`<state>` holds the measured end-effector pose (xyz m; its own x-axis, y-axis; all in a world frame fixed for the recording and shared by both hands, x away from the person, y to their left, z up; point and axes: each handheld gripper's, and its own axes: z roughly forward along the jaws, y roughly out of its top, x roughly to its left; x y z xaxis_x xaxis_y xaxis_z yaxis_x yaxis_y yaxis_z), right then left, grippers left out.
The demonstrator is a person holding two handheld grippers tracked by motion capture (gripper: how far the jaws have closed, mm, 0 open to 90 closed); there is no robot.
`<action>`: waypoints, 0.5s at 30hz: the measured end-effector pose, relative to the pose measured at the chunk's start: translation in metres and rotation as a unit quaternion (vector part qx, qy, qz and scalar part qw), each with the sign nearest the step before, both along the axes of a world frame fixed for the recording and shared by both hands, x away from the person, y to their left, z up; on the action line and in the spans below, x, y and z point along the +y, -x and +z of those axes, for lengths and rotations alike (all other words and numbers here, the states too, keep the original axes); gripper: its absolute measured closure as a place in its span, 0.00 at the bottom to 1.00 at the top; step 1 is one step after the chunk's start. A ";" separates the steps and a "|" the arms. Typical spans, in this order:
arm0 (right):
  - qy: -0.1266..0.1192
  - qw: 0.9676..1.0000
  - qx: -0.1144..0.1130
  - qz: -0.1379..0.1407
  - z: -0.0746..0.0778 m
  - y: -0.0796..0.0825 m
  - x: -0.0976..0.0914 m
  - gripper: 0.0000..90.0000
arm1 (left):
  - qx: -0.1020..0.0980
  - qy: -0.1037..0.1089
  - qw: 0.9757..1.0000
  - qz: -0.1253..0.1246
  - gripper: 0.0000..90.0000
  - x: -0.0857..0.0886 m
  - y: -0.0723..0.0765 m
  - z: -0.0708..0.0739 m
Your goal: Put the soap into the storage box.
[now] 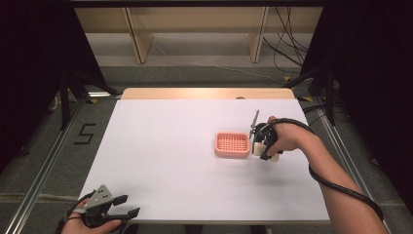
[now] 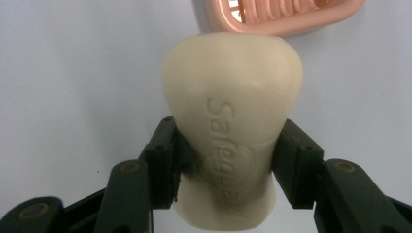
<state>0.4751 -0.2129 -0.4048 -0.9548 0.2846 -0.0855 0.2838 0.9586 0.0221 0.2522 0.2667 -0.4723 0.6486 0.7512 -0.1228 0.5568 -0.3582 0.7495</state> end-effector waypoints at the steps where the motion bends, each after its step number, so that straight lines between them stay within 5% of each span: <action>1: 0.001 1.000 0.001 -0.009 0.000 0.001 0.001 0.56 | 0.000 0.001 1.000 0.001 0.38 0.000 0.000 0.000; 15: 0.003 1.000 -0.004 -0.001 0.001 -0.002 0.009 0.56 | 0.001 0.003 1.000 0.001 0.38 0.000 0.000 0.000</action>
